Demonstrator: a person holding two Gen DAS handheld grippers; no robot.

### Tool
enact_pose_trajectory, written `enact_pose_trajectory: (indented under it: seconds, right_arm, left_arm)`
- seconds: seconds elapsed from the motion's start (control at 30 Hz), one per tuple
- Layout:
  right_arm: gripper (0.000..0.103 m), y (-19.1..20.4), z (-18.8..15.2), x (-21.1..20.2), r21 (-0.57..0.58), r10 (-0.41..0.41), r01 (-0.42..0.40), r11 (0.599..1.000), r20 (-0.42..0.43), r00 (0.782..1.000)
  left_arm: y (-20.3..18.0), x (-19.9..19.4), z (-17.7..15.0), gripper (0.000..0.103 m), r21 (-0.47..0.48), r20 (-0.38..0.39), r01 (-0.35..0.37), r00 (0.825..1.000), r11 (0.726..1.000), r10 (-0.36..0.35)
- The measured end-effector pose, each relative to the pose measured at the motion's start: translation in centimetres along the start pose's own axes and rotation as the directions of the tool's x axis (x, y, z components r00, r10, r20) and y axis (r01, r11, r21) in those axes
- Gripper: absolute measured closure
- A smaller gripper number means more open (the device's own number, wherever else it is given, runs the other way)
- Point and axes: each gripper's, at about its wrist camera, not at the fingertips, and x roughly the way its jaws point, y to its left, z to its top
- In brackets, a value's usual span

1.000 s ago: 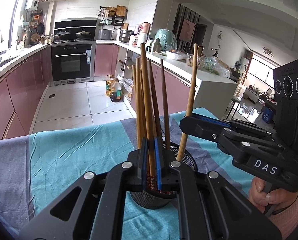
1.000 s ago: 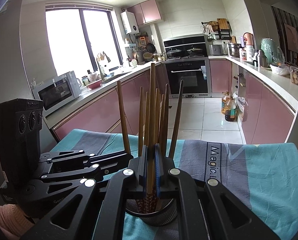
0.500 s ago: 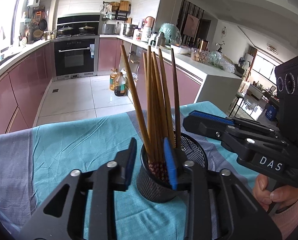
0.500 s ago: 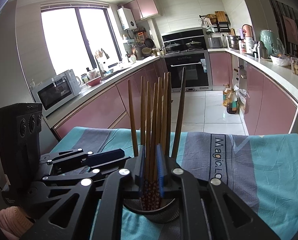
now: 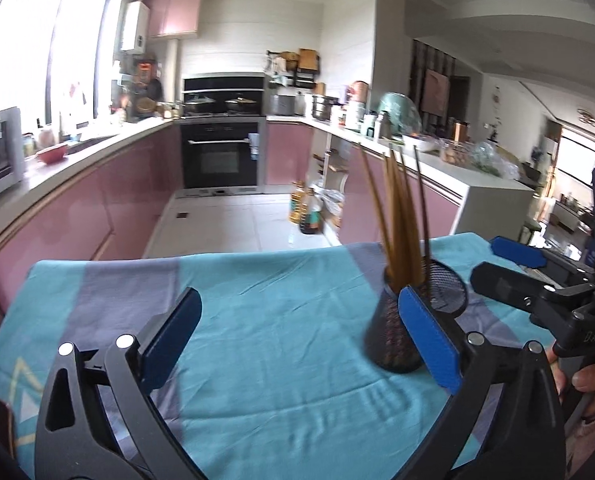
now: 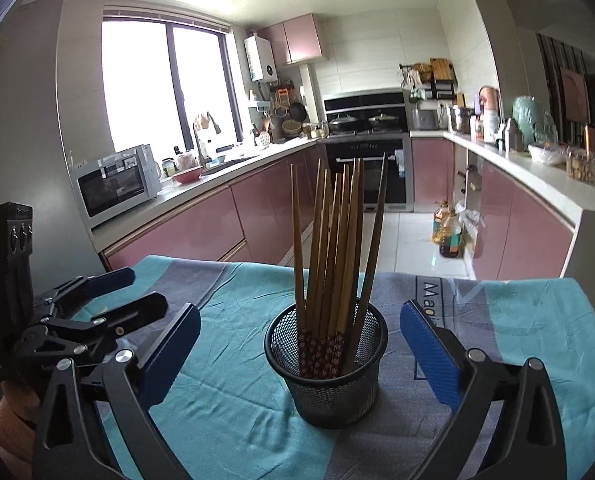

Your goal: Organize utensils

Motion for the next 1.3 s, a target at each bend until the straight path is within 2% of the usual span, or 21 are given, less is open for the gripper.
enact_pose_trajectory:
  seconds: [0.2,0.5,0.83,1.3]
  right_arm:
    - [0.006,1.6,-1.1,-1.1,-0.018,-0.038,0.039,0.999,0.055,0.998]
    - [0.007,3.2,-2.7,-2.7,-0.037,-0.086,0.091,0.995,0.128,0.988]
    - [0.006,3.9,-3.1,-3.9,-0.026,-0.113,0.119,0.993,0.157,0.981]
    - [0.007,4.7,-3.2,-4.7,-0.033,-0.132,0.141,0.990,0.188,0.973]
  left_arm:
    - [1.0,-3.5,-1.0,0.006,-0.028,0.062,-0.057,0.996,0.998,0.059]
    - [1.0,-7.7,-2.0,0.006,-0.024,0.160,-0.129,0.978,0.991,0.131]
    - [1.2,-10.1,-2.8,0.006,-0.052,0.179,-0.139,0.973,0.989,0.146]
    - [0.4,-11.0,-2.7,0.006,-0.047,0.198,-0.143,0.969,0.989,0.150]
